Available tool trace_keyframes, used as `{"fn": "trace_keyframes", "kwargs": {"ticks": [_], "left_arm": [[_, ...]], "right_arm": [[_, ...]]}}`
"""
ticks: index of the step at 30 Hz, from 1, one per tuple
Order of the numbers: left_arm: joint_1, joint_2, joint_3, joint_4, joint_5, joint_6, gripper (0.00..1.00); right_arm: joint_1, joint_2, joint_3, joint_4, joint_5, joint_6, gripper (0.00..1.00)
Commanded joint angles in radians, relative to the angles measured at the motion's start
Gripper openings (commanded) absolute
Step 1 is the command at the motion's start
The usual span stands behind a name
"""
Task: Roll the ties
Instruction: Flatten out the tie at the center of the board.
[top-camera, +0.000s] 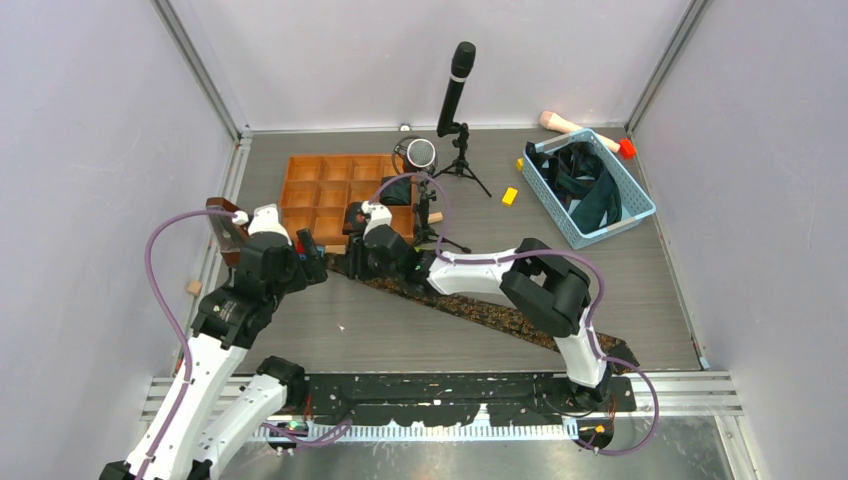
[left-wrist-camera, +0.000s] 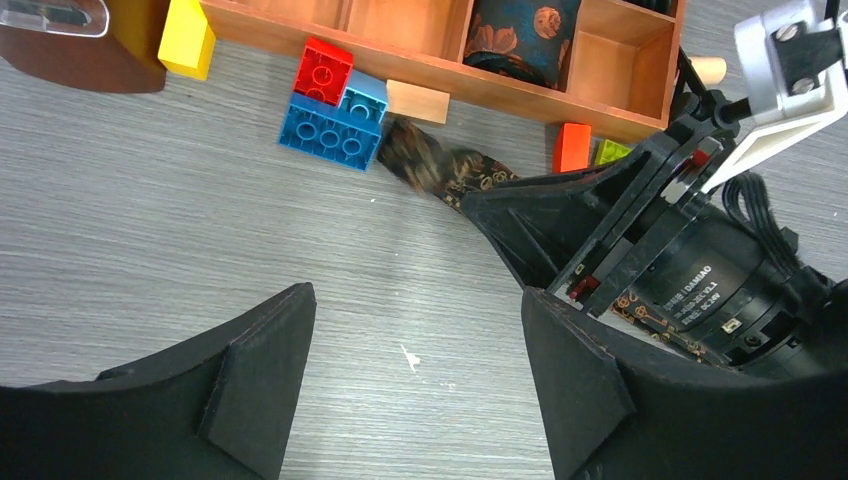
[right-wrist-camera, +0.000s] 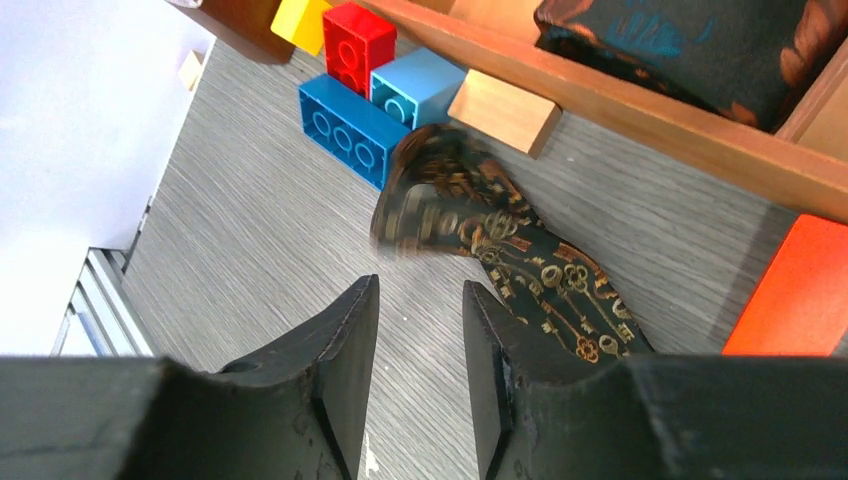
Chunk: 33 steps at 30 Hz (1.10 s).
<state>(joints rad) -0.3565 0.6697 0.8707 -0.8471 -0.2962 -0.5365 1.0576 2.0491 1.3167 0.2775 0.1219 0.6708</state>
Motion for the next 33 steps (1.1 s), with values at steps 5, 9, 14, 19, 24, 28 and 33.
{"fn": "trace_keyframes", "kwargs": {"ticks": [5,9,14,19,24,28,33], "left_arm": [[0.007,0.011,0.023,0.009,-0.005,0.019,0.78],[0.007,0.008,0.022,0.009,-0.013,0.024,0.79],[0.007,0.019,0.021,0.019,-0.013,0.024,0.79],[0.007,0.019,0.032,0.024,0.014,0.016,0.79],[0.007,0.050,0.029,0.066,0.059,0.005,0.77],[0.007,0.081,0.019,0.094,0.071,0.007,0.77],[0.007,0.095,-0.003,0.130,0.089,0.015,0.77]], "right_arm": [[-0.015,0.023,0.111,0.033,-0.036,0.017,0.48],[-0.022,0.023,0.120,0.023,-0.032,0.002,0.48],[-0.022,-0.073,0.038,-0.005,0.001,-0.046,0.48],[-0.022,-0.301,-0.115,-0.136,0.091,0.000,0.44],[-0.027,-0.510,-0.248,-0.501,0.270,0.092,0.46],[-0.144,-0.652,-0.381,-0.726,0.306,0.213,0.51],[-0.295,-0.820,-0.591,-0.840,0.269,0.362,0.55]]}}
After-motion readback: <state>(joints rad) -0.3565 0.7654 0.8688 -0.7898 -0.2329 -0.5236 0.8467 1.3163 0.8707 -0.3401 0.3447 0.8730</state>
